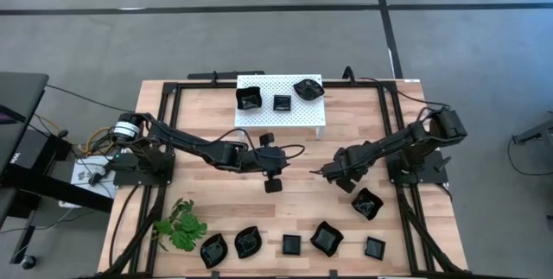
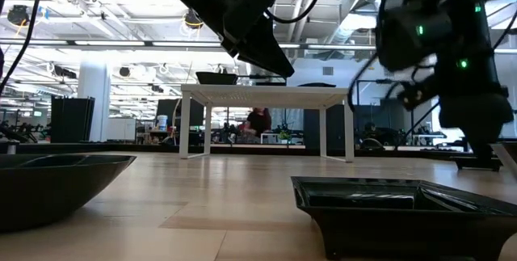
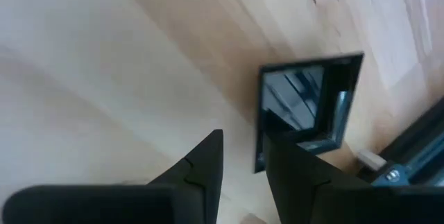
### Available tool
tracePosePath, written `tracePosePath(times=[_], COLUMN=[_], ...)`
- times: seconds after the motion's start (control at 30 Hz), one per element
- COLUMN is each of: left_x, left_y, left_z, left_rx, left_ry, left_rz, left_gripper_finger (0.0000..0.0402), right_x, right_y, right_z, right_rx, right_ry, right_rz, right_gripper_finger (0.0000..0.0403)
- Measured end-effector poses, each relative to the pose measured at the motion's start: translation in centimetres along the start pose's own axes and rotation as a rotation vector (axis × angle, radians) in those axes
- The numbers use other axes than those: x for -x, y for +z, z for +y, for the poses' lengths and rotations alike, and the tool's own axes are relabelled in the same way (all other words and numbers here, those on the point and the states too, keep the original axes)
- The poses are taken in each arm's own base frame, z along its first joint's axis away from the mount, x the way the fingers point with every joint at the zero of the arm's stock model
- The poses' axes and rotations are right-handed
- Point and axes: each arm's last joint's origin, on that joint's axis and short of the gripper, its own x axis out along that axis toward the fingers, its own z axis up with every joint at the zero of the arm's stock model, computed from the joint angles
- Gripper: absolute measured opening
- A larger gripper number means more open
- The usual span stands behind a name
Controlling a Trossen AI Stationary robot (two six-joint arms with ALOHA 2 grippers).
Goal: Pick & Place Mini shaped plates
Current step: Stack the square plate on top of the other square plates on the shelf
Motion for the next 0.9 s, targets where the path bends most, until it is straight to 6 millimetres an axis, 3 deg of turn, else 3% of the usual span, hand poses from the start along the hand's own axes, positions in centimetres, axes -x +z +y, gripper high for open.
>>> tracePosePath(times=[0.27,0.47,0.53,0.7,0.9], left_x=[0.0,0.0,0.0,0.8,4.6], left_y=[0.0,0.0,0.0,0.3,2.0], left_z=[0.0,0.0,-0.1,-0.7,-1.2], left_rx=[0.002,0.0,-0.002,-0.064,-0.071], left_ry=[0.0,0.0,-0.002,-0.018,-0.048], left_rz=[0.0,-0.001,-0.001,-0.019,-0.097], left_gripper_finger=[0.0076,0.0076,0.0076,0.0076,0.0076], right_x=[-1.9,-1.5,-1.3,0.7,5.3], right_y=[-0.1,0.0,-0.1,-0.3,-0.2], right_z=[-0.6,-0.6,-0.4,1.0,3.1], right_rx=[0.002,0.054,0.085,0.17,0.323], right_ry=[-0.08,-0.079,-0.075,-0.045,-0.056], right_rz=[0.059,0.035,0.029,-0.014,-0.219], right_gripper_finger=[0.0089,0.0013,0.0009,0.0005,0.0004])
